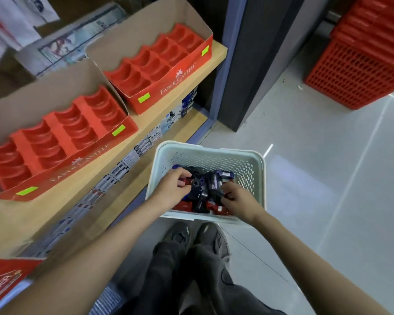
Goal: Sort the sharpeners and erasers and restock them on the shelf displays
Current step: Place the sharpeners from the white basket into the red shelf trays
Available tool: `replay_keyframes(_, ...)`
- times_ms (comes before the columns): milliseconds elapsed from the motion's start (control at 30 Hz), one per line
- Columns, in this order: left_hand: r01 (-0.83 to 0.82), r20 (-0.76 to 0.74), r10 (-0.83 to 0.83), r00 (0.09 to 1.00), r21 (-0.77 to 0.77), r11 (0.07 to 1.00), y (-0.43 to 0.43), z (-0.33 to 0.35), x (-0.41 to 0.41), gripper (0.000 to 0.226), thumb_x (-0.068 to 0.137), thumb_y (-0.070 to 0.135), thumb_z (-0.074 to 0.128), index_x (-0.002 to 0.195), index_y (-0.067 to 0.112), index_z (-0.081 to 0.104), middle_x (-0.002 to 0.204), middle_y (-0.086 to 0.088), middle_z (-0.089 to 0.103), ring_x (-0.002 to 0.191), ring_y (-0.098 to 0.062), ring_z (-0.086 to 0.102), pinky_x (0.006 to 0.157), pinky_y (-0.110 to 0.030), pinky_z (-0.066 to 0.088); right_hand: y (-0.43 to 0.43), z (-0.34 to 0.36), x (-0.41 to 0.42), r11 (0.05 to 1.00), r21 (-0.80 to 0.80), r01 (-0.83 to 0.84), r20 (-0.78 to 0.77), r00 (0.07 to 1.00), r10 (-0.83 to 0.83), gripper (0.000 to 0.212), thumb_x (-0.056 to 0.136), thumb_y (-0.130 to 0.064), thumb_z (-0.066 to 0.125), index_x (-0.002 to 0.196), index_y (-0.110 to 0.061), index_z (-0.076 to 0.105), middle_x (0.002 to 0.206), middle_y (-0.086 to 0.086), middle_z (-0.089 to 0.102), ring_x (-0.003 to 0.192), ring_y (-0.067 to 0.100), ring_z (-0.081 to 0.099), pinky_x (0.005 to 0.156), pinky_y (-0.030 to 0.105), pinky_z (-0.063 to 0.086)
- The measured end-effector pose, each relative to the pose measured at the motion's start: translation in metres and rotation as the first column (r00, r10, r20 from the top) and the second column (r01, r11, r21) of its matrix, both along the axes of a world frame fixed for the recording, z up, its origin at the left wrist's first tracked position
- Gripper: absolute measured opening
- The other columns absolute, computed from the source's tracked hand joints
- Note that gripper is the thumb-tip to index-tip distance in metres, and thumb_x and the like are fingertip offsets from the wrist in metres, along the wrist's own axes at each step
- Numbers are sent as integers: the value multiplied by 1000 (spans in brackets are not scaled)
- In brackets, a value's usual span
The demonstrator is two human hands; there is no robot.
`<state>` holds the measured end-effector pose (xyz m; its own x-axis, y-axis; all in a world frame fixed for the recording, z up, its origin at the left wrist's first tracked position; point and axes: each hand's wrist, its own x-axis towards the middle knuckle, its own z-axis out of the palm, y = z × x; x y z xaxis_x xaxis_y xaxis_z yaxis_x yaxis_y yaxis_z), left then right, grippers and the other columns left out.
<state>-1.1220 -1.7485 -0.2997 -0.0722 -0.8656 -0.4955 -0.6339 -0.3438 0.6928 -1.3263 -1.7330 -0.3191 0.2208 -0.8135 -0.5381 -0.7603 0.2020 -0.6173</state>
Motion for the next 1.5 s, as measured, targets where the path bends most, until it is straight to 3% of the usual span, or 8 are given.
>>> replay_keyframes(167, 77, 20, -78, 997, 66, 995, -20, -61, -6, 37, 89, -1, 57, 124, 9, 51, 131, -8, 51, 117, -22, 50, 97, -31, 43, -23, -60, 21, 995, 98, -26, -45, 999, 30, 48, 87, -15, 64, 132, -10, 49, 134, 11, 52, 124, 26, 48, 103, 32, 38)
replay_keyframes(433, 207, 225, -251, 941, 201, 957, -43, -120, -8, 50, 83, 34, 70, 128, 21, 51, 126, -9, 46, 117, -28, 47, 98, -37, 41, -28, -111, 37, 976, 85, -201, -356, 909, 218, 60, 78, -52, 66, 129, -24, 50, 132, 8, 36, 124, 32, 29, 103, 43, 34)
replay_keyframes(600, -11, 98, 3, 995, 80, 997, -35, -123, -14, 27, 81, 26, 73, 99, 19, 53, 108, -5, 56, 106, -24, 52, 88, -35, 43, -25, -101, 32, 973, 156, 169, -10, 985, -170, 42, 76, -25, 75, 107, -20, 47, 107, 6, 45, 104, 24, 43, 86, 31, 41)
replay_keyframes(767, -203, -217, 222, 951, 105, 974, -19, -76, -7, 21, 89, 15, 62, 102, 15, 46, 92, -4, 57, 88, -20, 57, 75, -25, 45, -23, -35, 26, 860, 308, 407, 439, 741, -508, 33, 80, 4, 67, 99, -9, 43, 85, 3, 53, 72, 14, 54, 66, 26, 49)
replay_keyframes(967, -265, -399, 288, 871, 115, 957, 8, 8, 1, 18, 98, 20, 47, 113, 18, 55, 102, -7, 62, 88, -19, 62, 81, -30, 50, -12, 50, 32, 884, 327, 334, 553, 691, -466, 32, 90, -17, 61, 121, -16, 52, 103, 7, 65, 83, 16, 68, 76, 34, 57)
replay_keyframes(1200, -305, -392, 278, 877, -8, 952, 45, 109, 29, 15, 97, 23, 47, 108, 12, 46, 91, 0, 58, 44, -6, 53, 40, -21, 37, -5, 141, 43, 963, 111, 246, 635, 728, -259, 13, 92, -24, 58, 99, -16, 66, 83, -2, 70, 72, 8, 65, 65, 20, 50)
replay_keyframes(1333, -367, -356, 321, 877, -69, 927, 65, 162, 60, 15, 96, 11, 48, 99, 25, 48, 94, 0, 55, 52, -7, 54, 47, -21, 40, -10, 180, 70, 980, -41, 193, 665, 738, -117, 12, 90, -17, 62, 98, -9, 58, 61, -5, 58, 54, 9, 51, 52, 20, 41)
replay_keyframes(1500, -387, -178, 346, 921, -320, 865, 87, 200, 118, 29, 88, 8, 61, 110, 24, 51, 107, 2, 56, 95, -10, 55, 84, -21, 41, -25, 208, 124, 978, -199, 65, 621, 780, 74, 20, 89, -10, 63, 106, -3, 54, 77, 3, 60, 54, 7, 54, 53, 18, 45)
